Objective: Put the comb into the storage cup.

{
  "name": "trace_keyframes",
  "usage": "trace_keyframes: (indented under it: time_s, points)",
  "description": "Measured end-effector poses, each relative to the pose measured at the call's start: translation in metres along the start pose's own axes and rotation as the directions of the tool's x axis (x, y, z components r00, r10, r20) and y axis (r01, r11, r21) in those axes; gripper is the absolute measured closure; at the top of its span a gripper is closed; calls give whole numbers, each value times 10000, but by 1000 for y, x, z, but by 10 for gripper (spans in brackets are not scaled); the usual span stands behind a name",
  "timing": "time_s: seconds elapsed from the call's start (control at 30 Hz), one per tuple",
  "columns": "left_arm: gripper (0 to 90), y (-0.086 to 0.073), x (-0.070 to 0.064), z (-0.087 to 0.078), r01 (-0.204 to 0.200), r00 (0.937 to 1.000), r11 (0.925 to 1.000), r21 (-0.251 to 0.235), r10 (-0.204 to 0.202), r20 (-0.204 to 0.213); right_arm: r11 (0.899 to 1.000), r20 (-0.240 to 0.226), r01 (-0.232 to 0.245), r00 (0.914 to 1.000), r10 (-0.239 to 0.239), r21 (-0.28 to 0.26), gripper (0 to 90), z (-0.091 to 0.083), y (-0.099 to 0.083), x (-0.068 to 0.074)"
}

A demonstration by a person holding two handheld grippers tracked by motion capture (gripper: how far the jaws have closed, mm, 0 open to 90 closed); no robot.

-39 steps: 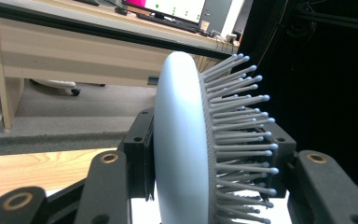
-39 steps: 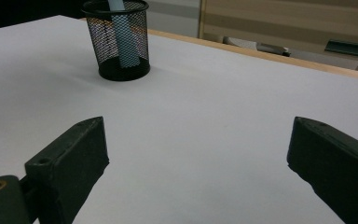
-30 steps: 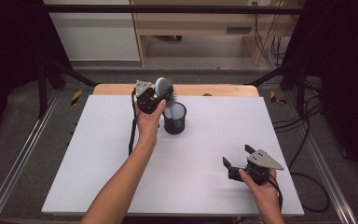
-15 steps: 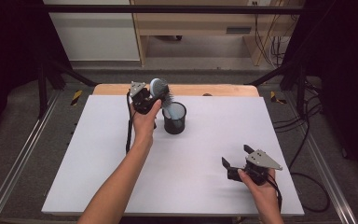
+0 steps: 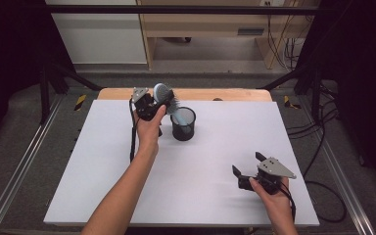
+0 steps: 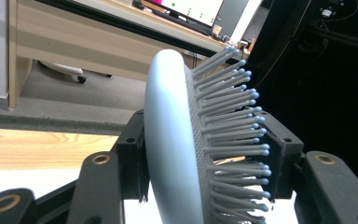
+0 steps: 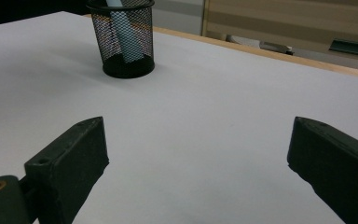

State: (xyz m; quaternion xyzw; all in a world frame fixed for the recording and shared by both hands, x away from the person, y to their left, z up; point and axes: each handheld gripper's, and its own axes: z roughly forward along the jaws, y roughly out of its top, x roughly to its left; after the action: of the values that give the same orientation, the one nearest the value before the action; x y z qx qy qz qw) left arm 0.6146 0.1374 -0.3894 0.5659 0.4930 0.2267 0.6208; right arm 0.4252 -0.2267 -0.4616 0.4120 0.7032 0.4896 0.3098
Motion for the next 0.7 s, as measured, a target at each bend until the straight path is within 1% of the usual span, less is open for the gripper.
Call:
trace_keyframes:
  time_s: [0.1, 0.37, 0.53, 0.7]
  points:
    - [451, 0, 1, 0, 54, 10000, 10000, 28, -54, 25, 10000, -2, -2, 10000, 2, 6, 51, 0, 0, 0]
    - [443, 0, 0, -1, 49, 10000, 10000, 54, -49, 7, 10000, -45, -4, 10000, 4, 13, 51, 0, 0, 1]
    - [431, 0, 1, -2, -77, 10000, 10000, 54, 77, 60, 10000, -54, 4, 10000, -4, 38, 51, 1, 0, 1]
    - [387, 0, 1, -2, -196, 9998, 9998, 73, 196, 3, 10000, -60, 10, 10000, -9, 48, 51, 1, 0, 1]
